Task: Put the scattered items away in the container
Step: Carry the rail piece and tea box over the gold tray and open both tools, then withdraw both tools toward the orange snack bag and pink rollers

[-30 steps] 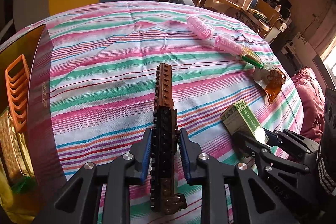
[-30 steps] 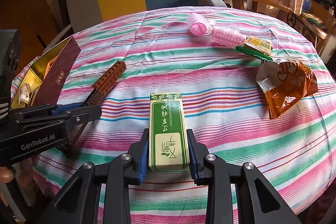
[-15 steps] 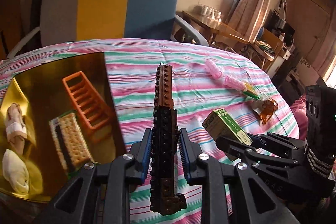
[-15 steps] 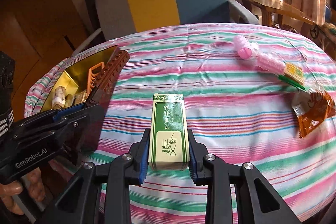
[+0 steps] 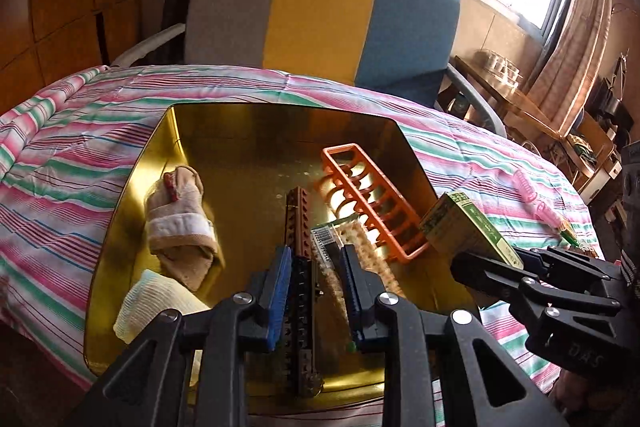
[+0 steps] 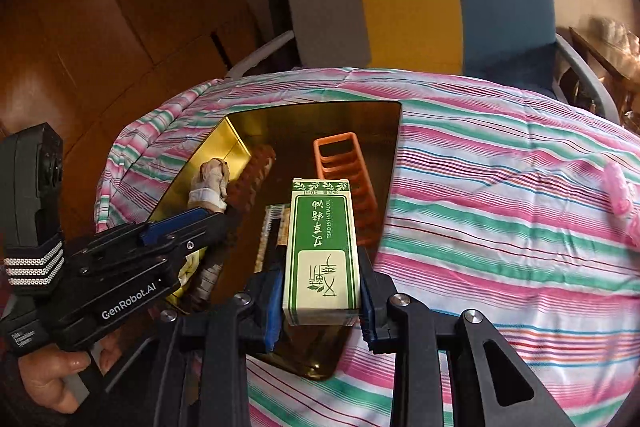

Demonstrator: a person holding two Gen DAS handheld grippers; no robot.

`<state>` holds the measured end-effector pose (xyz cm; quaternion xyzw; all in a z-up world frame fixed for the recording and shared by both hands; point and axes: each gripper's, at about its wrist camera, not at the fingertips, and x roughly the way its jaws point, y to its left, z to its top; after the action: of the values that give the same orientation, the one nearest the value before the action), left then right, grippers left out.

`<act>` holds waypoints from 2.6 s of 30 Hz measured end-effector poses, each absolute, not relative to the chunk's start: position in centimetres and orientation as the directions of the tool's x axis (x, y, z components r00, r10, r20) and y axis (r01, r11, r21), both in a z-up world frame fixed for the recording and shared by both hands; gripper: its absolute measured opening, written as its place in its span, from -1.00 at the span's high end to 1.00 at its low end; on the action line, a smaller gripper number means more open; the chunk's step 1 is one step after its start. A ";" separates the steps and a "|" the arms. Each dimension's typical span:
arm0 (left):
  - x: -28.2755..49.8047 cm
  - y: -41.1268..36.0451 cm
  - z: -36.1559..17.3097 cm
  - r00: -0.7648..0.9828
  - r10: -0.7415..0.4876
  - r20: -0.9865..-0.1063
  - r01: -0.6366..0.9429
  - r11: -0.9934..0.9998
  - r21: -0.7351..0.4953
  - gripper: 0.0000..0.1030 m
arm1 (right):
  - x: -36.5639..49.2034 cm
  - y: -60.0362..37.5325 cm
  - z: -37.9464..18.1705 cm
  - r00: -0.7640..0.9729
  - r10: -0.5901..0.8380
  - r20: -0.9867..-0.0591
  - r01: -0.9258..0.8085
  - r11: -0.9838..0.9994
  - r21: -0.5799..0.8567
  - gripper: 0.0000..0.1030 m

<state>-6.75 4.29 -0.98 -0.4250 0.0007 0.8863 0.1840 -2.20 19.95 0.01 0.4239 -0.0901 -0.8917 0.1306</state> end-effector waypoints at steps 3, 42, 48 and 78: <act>-7.1 3.8 -1.9 -0.563 0.313 -0.765 -0.322 -0.935 -0.146 0.52 | -3.8 18.4 -1.2 -0.575 -0.310 -0.757 0.165 -0.950 0.265 0.40; -1.8 7.2 -0.4 -0.534 0.392 -0.749 -0.420 -0.892 -0.168 0.05 | 1.1 27.4 -2.3 -0.648 -0.267 -0.713 -0.059 -0.916 0.396 -0.19; 0.4 11.5 -0.5 -0.454 0.473 -0.755 -0.552 -0.814 -0.178 -0.01 | 4.6 34.2 -4.3 -0.653 -0.179 -0.736 -0.236 -0.875 0.423 -0.24; 3.0 21.6 -4.9 -0.210 0.478 -0.853 -0.736 -0.652 -0.184 -0.02 | 8.2 59.3 -6.1 -0.703 -0.085 -0.707 -0.506 -0.639 0.580 -0.54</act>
<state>3.04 21.64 -4.89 -0.4882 0.1321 0.7666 0.3956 8.19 59.33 -6.06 0.3641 -0.4054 -0.8288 -0.1270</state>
